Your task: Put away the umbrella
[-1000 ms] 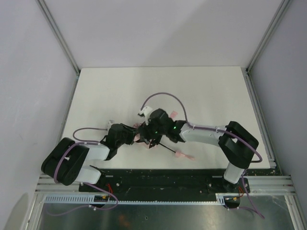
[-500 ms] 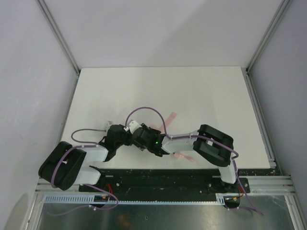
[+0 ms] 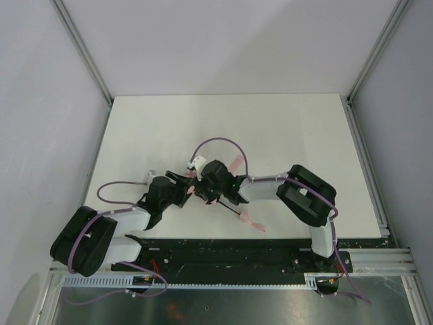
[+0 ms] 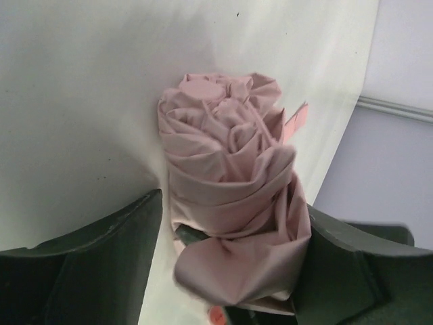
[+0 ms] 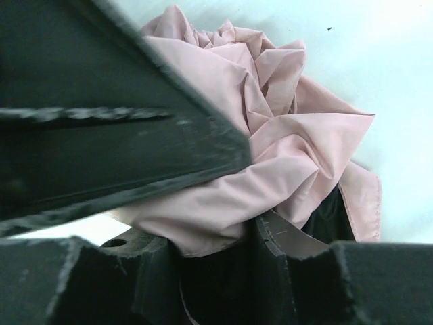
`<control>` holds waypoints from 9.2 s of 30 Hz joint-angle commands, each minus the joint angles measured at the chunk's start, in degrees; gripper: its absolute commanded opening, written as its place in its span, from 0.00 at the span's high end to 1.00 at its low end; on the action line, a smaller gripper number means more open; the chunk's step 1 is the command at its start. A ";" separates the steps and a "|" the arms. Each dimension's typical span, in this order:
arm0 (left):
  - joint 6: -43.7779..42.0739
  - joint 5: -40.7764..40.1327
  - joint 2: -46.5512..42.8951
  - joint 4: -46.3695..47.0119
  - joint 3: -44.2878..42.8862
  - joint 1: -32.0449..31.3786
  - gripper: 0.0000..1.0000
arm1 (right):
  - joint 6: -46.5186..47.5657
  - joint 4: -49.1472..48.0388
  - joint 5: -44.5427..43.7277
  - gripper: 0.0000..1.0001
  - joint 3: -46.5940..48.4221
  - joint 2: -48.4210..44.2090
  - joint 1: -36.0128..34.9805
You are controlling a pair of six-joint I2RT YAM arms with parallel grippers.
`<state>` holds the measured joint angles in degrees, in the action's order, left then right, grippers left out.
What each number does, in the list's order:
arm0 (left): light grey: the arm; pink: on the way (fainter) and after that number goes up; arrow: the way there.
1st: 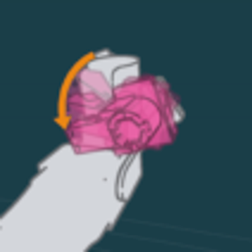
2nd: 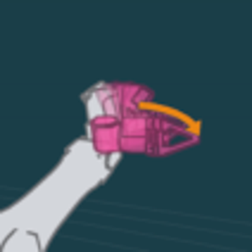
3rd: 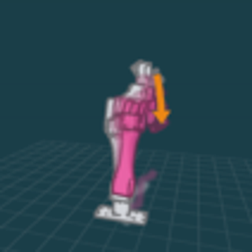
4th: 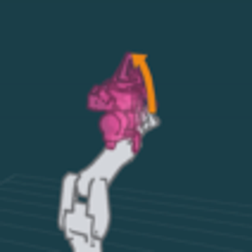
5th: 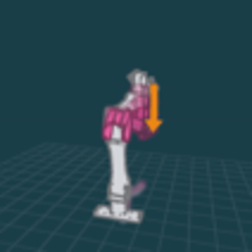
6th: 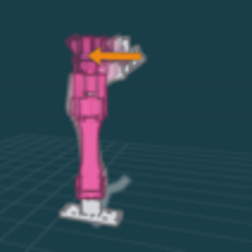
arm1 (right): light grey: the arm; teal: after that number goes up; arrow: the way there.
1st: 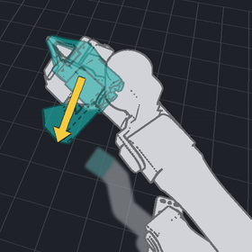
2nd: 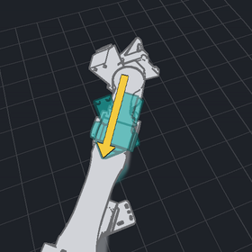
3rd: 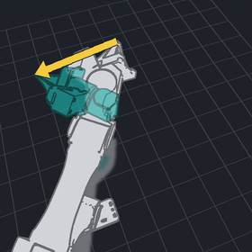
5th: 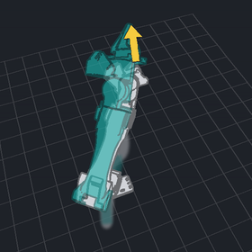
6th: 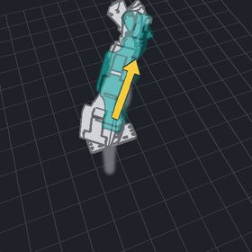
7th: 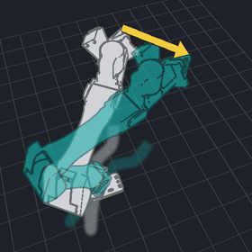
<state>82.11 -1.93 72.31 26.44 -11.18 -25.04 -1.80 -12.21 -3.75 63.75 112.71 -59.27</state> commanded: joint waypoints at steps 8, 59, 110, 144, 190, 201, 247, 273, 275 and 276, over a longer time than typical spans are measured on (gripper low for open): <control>-6.52 -0.15 6.00 -10.57 0.84 -0.81 0.27 | -17.79 -11.89 57.46 1.00 -3.64 10.96 14.88; -4.81 0.54 7.90 -10.31 1.05 -2.45 0.68 | 1.01 17.25 -9.57 0.68 7.00 6.06 -0.35; -7.34 -1.82 7.16 -9.75 -0.38 -1.16 0.89 | -6.20 20.88 8.67 0.13 5.92 -5.13 7.72; -7.78 0.69 6.22 -12.90 -3.94 -0.23 0.27 | -3.11 16.30 35.57 1.00 3.05 -2.05 11.87; 4.03 9.88 -14.82 -2.11 -6.45 -2.42 1.00 | -37.70 22.89 23.62 0.01 -8.63 -39.81 26.74; 14.49 10.29 -20.50 11.31 -11.87 -2.24 1.00 | -73.83 -1.61 31.42 0.01 -24.97 -41.85 27.00; 3.97 12.32 -21.67 13.60 -15.05 -4.59 1.00 | -31.54 9.67 43.54 0.01 -18.51 -51.31 35.38; -4.56 6.35 -33.47 -18.48 -15.58 -1.37 1.00 | -21.75 18.77 28.54 0.01 -4.44 -43.23 21.98; -3.08 8.82 -33.40 -16.29 -16.63 0.11 1.00 | -32.39 23.91 28.05 0.01 -5.17 -42.25 26.92; -2.74 9.20 -33.21 -15.43 -17.45 0.62 1.00 | -38.93 25.49 29.52 0.01 -6.42 -41.53 28.85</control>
<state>73.76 3.25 39.48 5.45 -24.36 -26.87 -24.67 6.28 28.32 58.08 71.59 -37.63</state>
